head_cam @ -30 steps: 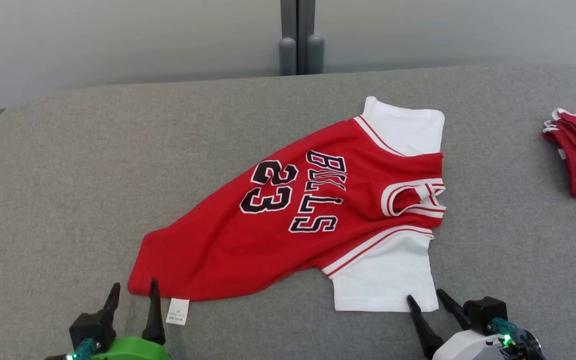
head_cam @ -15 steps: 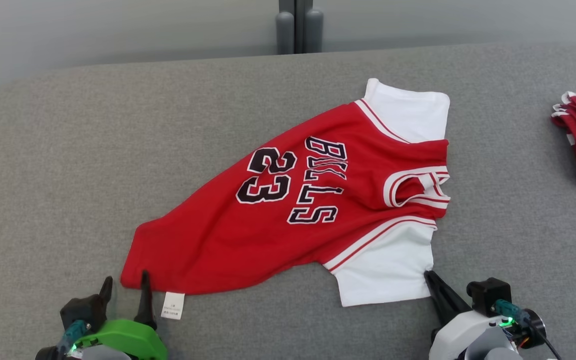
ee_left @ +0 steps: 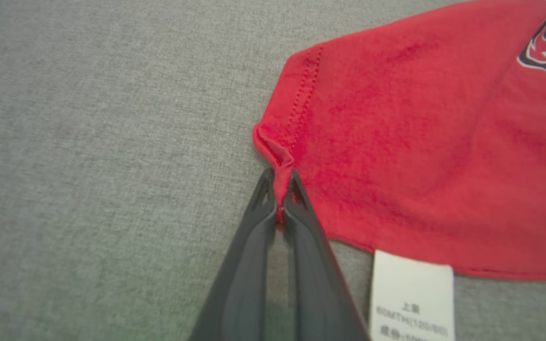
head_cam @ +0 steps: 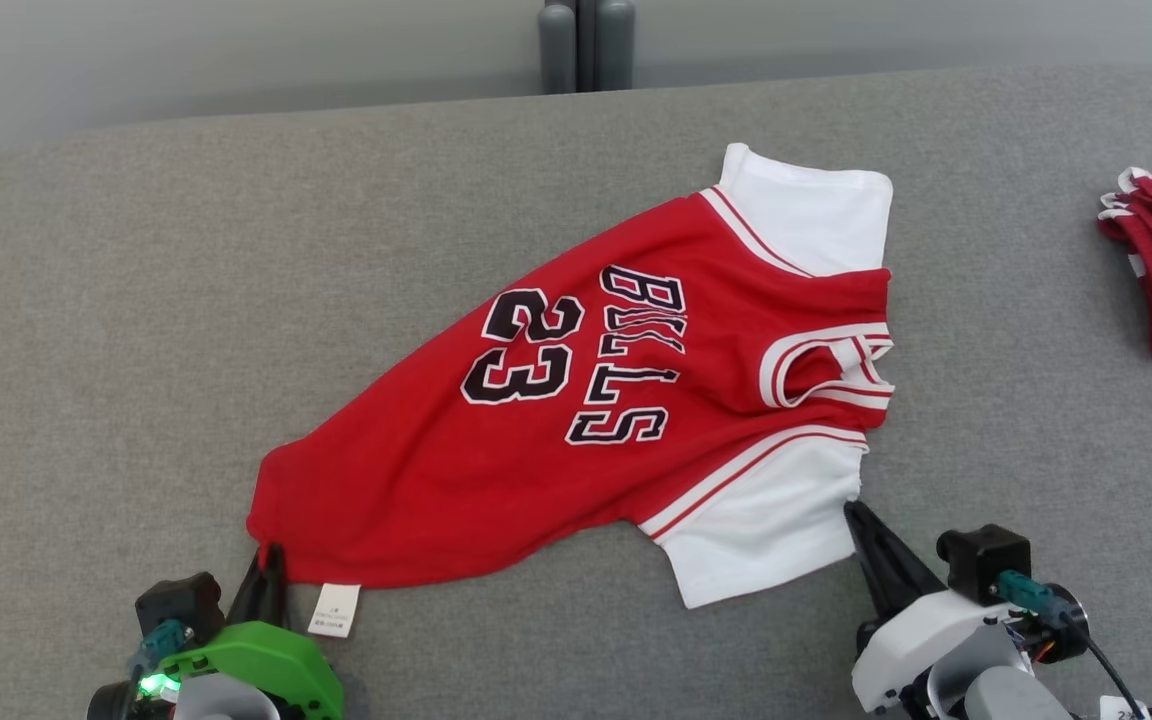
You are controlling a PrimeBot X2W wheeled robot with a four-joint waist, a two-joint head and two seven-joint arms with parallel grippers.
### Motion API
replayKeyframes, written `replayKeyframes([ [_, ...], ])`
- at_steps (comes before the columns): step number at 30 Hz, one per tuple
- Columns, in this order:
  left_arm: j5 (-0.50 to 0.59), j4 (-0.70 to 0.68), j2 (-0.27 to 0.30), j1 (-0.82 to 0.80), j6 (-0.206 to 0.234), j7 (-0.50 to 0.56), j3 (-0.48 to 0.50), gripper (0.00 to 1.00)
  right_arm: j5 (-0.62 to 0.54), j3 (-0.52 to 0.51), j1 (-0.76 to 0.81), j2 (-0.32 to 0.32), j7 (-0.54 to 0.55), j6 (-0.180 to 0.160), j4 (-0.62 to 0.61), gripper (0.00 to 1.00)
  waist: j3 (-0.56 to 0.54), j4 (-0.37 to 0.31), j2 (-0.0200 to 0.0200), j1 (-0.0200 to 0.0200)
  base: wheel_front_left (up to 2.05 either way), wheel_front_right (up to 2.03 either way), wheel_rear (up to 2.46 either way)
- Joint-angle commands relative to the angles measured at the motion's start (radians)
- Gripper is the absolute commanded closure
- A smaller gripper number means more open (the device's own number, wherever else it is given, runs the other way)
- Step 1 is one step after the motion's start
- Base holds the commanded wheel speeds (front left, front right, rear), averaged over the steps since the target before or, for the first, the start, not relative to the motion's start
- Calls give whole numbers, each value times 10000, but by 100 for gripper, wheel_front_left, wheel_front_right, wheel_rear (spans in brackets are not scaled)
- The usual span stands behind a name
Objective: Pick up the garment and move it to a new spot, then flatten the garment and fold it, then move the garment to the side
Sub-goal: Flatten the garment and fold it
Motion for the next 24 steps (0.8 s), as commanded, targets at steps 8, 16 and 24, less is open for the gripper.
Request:
replayKeyframes([
  [8, -960, -2114, 271, 280, -32, 101, -110, 100, 867, -472, -149, -47, -9, -16, -2599, 100, -540, 125, -1, 0, 0, 0, 0],
  [16, -2742, -5012, 1836, -1455, -31, 304, -1151, 100, 1661, -1727, -1801, -550, -9, -16, -5422, 100, -939, 79, -1, 0, 0, 0, 0],
  [24, -3796, -7581, 3074, -4050, 71, 2463, -1297, 100, 2311, -2074, -4946, -1797, 476, -16, -6554, 100, -946, -68, -1, 0, 0, 0, 0],
])
